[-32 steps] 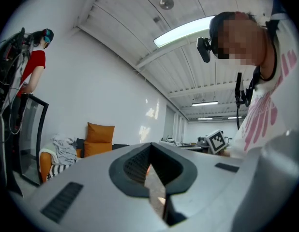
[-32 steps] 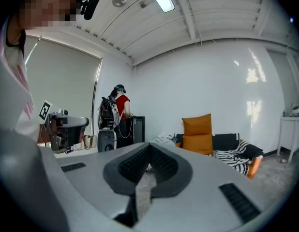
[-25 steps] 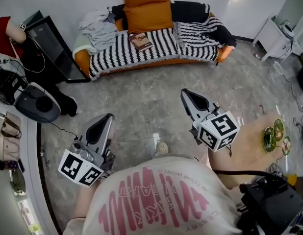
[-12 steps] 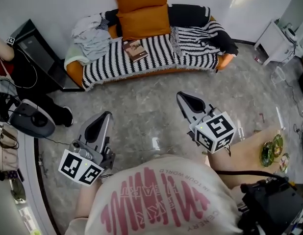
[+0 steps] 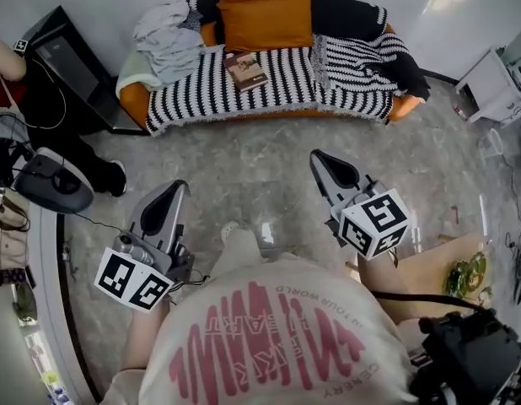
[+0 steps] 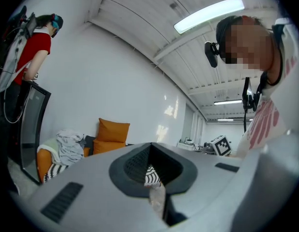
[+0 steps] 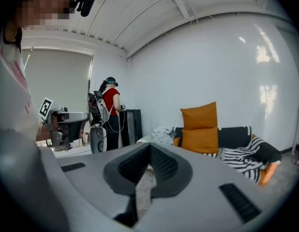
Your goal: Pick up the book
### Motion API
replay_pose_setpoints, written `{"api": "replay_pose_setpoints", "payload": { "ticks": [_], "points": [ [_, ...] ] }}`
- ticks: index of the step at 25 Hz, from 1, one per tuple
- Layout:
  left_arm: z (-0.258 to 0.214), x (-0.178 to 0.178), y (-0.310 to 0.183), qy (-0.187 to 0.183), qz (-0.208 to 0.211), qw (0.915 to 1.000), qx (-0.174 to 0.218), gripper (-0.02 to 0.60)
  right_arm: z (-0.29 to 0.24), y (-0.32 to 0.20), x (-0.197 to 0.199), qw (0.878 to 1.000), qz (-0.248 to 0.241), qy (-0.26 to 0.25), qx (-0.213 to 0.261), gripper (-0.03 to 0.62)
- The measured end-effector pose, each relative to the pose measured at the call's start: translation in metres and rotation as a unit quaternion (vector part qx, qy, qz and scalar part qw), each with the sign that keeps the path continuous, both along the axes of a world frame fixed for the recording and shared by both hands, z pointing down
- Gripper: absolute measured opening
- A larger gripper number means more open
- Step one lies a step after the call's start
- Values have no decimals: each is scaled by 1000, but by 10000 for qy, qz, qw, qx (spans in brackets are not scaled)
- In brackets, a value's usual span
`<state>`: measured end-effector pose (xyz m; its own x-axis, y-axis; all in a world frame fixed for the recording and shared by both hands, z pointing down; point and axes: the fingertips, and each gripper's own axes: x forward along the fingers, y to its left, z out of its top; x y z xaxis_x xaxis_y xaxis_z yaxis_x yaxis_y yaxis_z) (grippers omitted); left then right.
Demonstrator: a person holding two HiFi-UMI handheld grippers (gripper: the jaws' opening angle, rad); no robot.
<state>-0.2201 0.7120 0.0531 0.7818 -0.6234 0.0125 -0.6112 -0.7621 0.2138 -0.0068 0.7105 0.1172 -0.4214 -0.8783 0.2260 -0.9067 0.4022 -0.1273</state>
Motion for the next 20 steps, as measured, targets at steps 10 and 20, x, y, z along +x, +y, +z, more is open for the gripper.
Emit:
{"api": "replay_pose_setpoints", "payload": {
  "ticks": [10, 20],
  "points": [
    [-4, 18, -67, 185, 368, 9991, 73, 8, -2, -49, 13, 9996, 270, 51, -61, 9],
    [-17, 28, -184, 231, 789, 9966, 13, 8, -15, -148, 21, 9976, 671, 78, -163, 9]
  ]
}}
